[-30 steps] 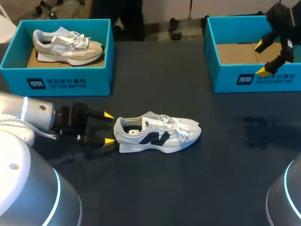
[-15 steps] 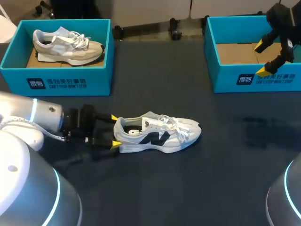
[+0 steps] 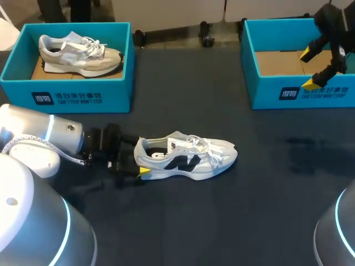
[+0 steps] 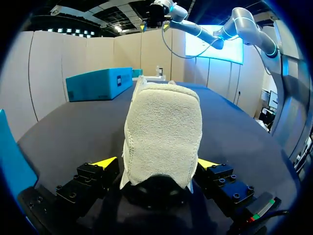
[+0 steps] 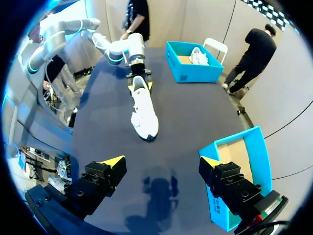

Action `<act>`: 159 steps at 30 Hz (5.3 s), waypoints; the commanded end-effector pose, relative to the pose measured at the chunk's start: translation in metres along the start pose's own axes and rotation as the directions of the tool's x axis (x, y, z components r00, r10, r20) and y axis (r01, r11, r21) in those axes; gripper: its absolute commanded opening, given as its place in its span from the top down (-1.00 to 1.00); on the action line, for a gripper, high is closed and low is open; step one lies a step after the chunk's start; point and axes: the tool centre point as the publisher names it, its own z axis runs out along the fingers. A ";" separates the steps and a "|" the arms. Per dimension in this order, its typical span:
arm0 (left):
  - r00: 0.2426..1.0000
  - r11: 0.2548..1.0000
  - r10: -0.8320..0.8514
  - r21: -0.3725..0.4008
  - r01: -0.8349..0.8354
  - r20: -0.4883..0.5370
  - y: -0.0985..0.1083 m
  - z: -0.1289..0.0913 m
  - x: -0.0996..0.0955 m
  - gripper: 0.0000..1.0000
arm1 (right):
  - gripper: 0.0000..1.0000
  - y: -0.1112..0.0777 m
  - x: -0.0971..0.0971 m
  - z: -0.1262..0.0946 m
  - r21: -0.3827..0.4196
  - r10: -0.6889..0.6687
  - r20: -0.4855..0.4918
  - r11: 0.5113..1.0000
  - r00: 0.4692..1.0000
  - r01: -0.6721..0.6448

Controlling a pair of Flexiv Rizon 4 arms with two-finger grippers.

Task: Take the shoe out of the shoebox, open the shoe tongue, remove and reinsert the insole, then place the shoe into the shoebox

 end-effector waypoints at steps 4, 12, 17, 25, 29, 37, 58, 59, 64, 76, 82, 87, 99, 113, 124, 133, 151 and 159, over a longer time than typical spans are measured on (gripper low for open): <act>1.000 1.000 -0.013 0.003 0.013 -0.004 0.003 0.011 -0.003 -1.00 | -1.00 0.001 -0.001 0.001 0.003 0.001 -0.002 1.000 1.000 -0.001; 1.000 1.000 -0.026 -0.006 0.026 -0.014 0.007 0.018 -0.001 -1.00 | -1.00 0.001 -0.001 0.001 0.003 0.001 -0.002 1.000 1.000 -0.001; 0.999 1.000 -0.031 -0.006 0.031 -0.017 0.009 0.022 -0.002 -1.00 | -1.00 0.001 -0.001 0.001 0.003 0.001 -0.002 1.000 1.000 -0.001; 0.999 1.000 -0.031 -0.004 0.031 -0.029 0.009 0.024 0.000 0.93 | -1.00 0.001 -0.001 0.001 0.003 0.001 -0.002 1.000 1.000 -0.001; 0.999 1.000 -0.029 -0.003 0.029 -0.043 0.009 0.025 0.002 1.00 | -1.00 0.001 -0.001 0.001 0.003 0.001 -0.002 1.000 1.000 -0.001; 0.999 1.000 -0.026 -0.008 0.026 -0.047 0.007 0.025 0.003 1.00 | -1.00 0.001 -0.001 0.001 0.003 0.001 -0.002 1.000 1.000 -0.001; 0.999 1.000 -0.026 -0.008 0.026 -0.047 0.007 0.025 0.003 1.00 | -1.00 0.018 0.000 0.010 -0.040 0.197 0.085 0.980 0.977 -0.194; 0.999 1.000 -0.026 -0.008 0.026 -0.047 0.007 0.025 0.003 1.00 | -1.00 0.023 0.001 0.013 -0.060 0.249 0.096 0.968 0.964 -0.244; 0.999 1.000 -0.026 -0.008 0.026 -0.047 0.007 0.025 0.003 1.00 | -1.00 0.047 0.008 0.017 -0.131 0.407 0.167 0.912 0.898 -0.389; 0.999 1.000 -0.026 -0.008 0.026 -0.047 0.007 0.025 0.003 1.00 | -1.00 0.084 0.034 0.032 -0.111 0.637 0.242 0.767 0.731 -0.632; 0.999 1.000 -0.026 -0.008 0.026 -0.047 0.007 0.025 0.003 1.00 | -1.00 0.103 0.044 0.048 -0.124 0.697 0.266 0.709 0.666 -0.694; 0.999 1.000 -0.026 -0.008 0.026 -0.047 0.007 0.025 0.003 1.00 | -1.00 0.122 0.049 0.063 -0.099 0.716 0.291 0.683 0.635 -0.724; 0.999 1.000 -0.026 -0.008 0.026 -0.047 0.007 0.025 0.003 1.00 | -1.00 0.151 0.075 0.094 -0.130 0.807 0.276 0.570 0.523 -0.811; 0.999 1.000 -0.026 -0.008 0.026 -0.047 0.007 0.025 0.003 1.00 | -1.00 0.151 0.075 0.094 -0.130 0.807 0.276 0.570 0.523 -0.811; 0.999 1.000 -0.026 -0.008 0.026 -0.047 0.007 0.025 0.003 1.00 | -1.00 0.151 0.074 0.103 -0.150 0.839 0.276 0.519 0.468 -0.842; 0.999 1.000 -0.026 -0.008 0.026 -0.047 0.007 0.025 0.003 1.00 | -1.00 0.160 0.081 0.102 -0.175 0.876 0.318 0.429 0.362 -0.886; 0.999 1.000 -0.026 -0.008 0.026 -0.047 0.007 0.025 0.003 1.00 | -1.00 0.183 0.113 0.121 -0.236 0.935 0.316 0.244 0.163 -0.941; 0.999 1.000 -0.026 -0.008 0.026 -0.047 0.007 0.025 0.003 1.00 | -1.00 0.191 0.118 0.126 -0.240 0.939 0.312 0.223 0.143 -0.945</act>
